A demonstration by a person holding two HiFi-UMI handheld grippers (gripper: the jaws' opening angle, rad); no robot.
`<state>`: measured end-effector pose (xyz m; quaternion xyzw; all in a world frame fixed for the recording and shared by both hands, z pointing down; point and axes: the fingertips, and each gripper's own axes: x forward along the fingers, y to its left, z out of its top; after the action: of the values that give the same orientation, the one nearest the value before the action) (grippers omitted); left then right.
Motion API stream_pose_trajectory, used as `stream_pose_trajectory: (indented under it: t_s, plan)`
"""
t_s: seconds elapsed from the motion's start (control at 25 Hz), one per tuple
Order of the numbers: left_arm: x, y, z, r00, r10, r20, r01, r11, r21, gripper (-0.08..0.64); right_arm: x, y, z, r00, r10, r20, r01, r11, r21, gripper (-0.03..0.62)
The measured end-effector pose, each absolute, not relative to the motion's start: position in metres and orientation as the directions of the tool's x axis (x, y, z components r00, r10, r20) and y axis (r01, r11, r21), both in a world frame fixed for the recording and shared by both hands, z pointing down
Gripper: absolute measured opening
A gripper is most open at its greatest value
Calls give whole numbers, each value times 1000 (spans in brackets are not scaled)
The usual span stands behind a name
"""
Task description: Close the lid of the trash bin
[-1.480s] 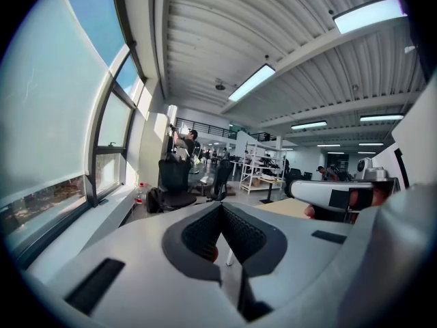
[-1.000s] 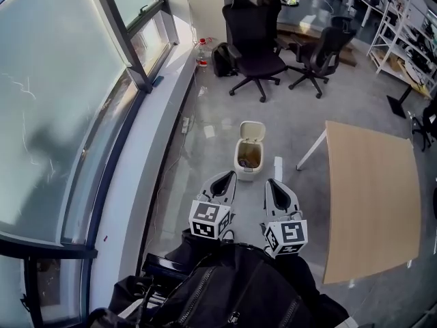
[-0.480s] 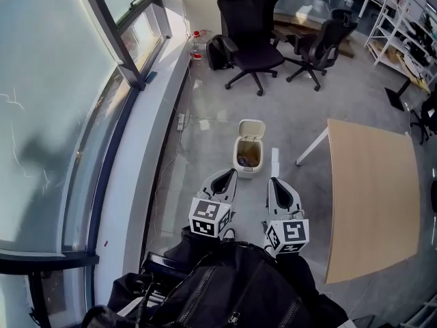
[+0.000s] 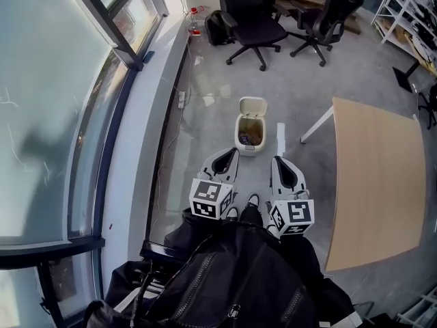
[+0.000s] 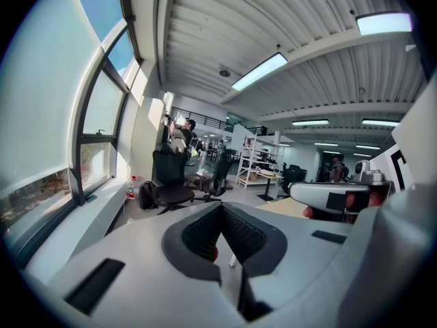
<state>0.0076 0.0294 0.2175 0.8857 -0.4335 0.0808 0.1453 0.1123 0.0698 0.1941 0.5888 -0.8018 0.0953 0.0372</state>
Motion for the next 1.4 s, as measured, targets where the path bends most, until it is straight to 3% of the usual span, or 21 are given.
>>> stream_pose_trajectory:
  t_s: [0.76,1.4]
  plan:
    - [28,-31,267,487,-796,360,-873,-452,182,0,150,-5,254,-412,-873,261,-909,375,-181,5]
    - [-1,-89,373,464,-722,513,-885,-399,238,0,121,-62,369,-426,-778,462,-905,370,-211,5]
